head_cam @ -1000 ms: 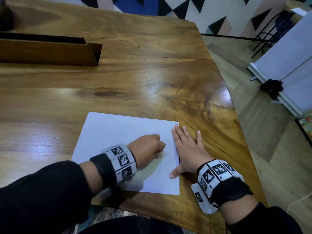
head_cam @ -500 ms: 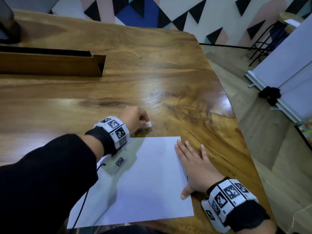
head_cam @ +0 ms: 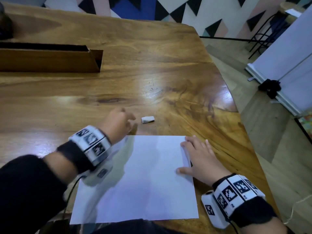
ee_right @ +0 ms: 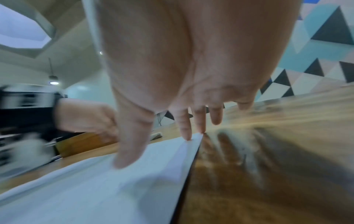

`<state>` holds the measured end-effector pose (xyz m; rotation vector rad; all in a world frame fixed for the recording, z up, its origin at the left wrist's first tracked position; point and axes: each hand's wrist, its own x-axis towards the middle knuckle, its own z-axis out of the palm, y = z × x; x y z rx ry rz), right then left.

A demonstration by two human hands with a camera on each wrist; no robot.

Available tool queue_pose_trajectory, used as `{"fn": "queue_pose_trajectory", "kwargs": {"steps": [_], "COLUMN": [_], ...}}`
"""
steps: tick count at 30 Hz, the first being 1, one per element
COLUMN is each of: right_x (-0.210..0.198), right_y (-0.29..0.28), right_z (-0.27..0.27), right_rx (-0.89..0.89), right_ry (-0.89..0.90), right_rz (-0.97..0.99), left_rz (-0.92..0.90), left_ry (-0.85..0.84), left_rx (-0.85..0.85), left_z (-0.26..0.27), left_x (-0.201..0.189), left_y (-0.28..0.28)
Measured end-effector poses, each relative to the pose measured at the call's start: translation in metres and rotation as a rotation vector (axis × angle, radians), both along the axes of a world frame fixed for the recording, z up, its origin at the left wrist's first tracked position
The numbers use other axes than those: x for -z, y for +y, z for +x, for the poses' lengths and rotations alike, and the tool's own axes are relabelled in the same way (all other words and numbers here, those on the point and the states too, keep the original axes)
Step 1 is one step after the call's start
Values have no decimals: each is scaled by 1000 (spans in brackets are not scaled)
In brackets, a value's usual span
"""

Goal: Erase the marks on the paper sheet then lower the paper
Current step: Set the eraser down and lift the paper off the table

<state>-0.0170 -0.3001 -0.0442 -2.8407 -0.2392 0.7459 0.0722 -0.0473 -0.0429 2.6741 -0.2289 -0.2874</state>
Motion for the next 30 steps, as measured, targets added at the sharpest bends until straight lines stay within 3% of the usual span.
{"fn": "queue_pose_trajectory", "kwargs": {"steps": [4, 9, 16, 23, 30], "right_x": [5, 7, 10, 7, 5], "right_y": [3, 7, 15, 19, 21], "right_z": [12, 23, 19, 22, 32], "right_rx": [158, 184, 221, 172, 142], "right_ry": [-106, -94, -21, -68, -28], "right_rz": [37, -24, 91, -83, -99], "left_rz": [124, 267, 276, 205, 111], "left_ry": [70, 155, 125, 149, 218], "left_rx": [-49, -68, -74, 16, 12], "left_z": [-67, -110, -113, -117, -107], "left_x": [5, 18, 22, 28, 23], "left_y": [40, 58, 59, 61, 61]}}
